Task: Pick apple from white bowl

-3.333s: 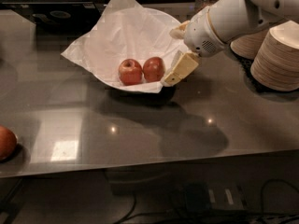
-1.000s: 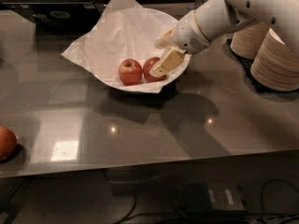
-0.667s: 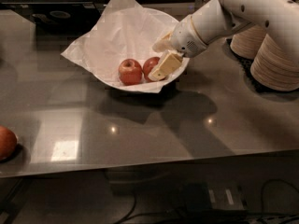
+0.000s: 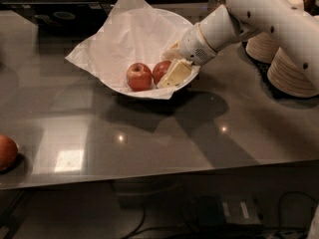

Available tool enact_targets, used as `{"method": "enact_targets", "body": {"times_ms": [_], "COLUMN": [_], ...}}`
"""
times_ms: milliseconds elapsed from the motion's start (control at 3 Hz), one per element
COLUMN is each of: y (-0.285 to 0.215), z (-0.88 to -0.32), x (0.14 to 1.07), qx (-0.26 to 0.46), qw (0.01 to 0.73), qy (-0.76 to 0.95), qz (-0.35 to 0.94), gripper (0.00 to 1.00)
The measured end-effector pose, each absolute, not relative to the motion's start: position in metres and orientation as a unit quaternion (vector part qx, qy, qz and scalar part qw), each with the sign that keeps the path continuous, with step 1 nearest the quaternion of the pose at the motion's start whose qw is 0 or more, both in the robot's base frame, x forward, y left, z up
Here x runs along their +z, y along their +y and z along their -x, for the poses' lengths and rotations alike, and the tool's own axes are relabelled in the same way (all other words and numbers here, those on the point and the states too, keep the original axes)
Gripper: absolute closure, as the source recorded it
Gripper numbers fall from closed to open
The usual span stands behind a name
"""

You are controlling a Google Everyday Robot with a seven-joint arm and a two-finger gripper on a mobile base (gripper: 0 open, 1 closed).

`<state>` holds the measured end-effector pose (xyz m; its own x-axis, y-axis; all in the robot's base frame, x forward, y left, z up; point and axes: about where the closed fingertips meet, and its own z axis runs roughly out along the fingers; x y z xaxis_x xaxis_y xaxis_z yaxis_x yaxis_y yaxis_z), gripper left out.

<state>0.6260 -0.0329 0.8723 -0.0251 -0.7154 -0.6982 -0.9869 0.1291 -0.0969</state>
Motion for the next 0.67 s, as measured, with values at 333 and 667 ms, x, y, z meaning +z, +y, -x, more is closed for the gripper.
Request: {"method": "enact_targets", "body": {"times_ms": [333,667], "y": [-0.033,-0.0328], "z": [-0.629,-0.6313], "x": [0.8618,0.8549], "qx": [0.222,0.224], "qw": [0.304,0.296], "qy": [0.686,0.689], "qz": [0.622,0.622], "gripper": [0.31,0.5]}}
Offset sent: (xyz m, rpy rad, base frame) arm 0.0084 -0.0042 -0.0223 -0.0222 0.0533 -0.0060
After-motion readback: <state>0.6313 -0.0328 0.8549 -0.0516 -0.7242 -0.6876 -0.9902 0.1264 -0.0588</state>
